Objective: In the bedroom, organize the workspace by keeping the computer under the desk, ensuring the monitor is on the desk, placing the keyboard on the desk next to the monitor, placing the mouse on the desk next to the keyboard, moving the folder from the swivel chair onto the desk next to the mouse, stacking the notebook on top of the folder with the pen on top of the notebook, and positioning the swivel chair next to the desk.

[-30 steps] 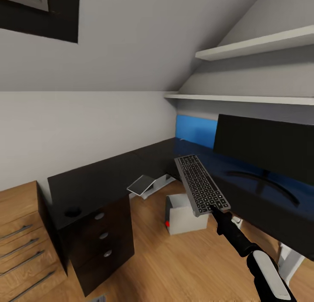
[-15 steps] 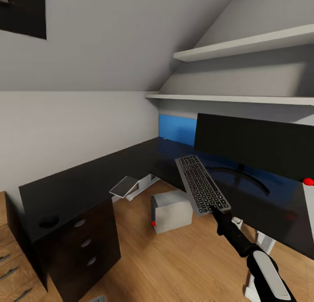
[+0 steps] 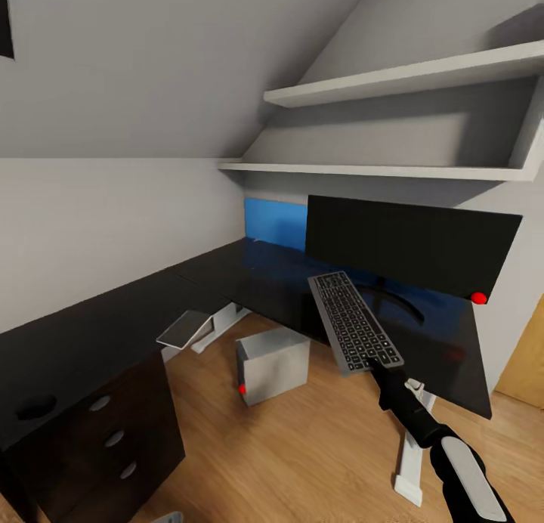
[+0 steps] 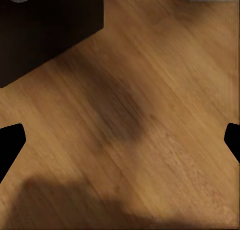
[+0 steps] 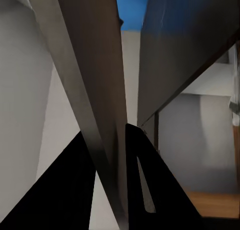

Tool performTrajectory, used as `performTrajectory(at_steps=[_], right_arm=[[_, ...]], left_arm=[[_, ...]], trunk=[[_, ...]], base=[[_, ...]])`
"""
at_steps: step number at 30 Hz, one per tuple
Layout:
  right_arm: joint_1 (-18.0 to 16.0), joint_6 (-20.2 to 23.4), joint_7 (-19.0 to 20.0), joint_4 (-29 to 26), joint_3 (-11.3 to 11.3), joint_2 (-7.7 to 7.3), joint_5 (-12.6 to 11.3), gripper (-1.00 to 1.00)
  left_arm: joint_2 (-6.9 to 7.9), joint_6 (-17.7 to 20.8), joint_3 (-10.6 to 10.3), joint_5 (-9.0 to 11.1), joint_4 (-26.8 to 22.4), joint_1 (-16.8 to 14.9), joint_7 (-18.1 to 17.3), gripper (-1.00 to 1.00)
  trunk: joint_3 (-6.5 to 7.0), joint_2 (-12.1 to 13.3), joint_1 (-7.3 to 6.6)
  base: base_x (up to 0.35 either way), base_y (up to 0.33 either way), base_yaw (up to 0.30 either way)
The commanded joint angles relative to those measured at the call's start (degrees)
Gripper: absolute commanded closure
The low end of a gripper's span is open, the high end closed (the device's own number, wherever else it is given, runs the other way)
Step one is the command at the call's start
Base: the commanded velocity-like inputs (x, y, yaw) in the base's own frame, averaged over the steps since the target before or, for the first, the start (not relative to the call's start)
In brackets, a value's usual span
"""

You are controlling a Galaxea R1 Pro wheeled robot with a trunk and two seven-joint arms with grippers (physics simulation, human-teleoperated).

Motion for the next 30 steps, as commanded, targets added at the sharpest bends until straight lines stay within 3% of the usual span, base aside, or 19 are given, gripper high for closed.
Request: performTrajectory(at_steps=[1, 18, 30], right_arm=[[-0.04, 0.44, 0.18, 0.10, -0.12, 0.02, -0.64, 1.00], [-0.05, 0.36, 0.18, 1.08, -0.05, 0.02, -0.63, 1.00], [-0.06, 0.36, 0.18, 1.26, -0.04, 0.02, -0.59, 1.00]], left_arm=[[0.09, -0.03, -0.35, 0.43, -0.10, -0.02, 0.50, -1.00], [0.09, -0.03, -0.35, 0.43, -0.10, -0.04, 0.50, -1.00], [0.09, -0.03, -0.35, 0.51, -0.10, -0.02, 0.50, -1.00]], trunk=[[-0.06, -0.04, 0.00], [-0.06, -0.04, 0.00], [-0.06, -0.04, 0.00]], base=[[0.000, 0.000, -0.263], [-0.086, 0.078, -0.263], [-0.267, 0.080, -0.263]])
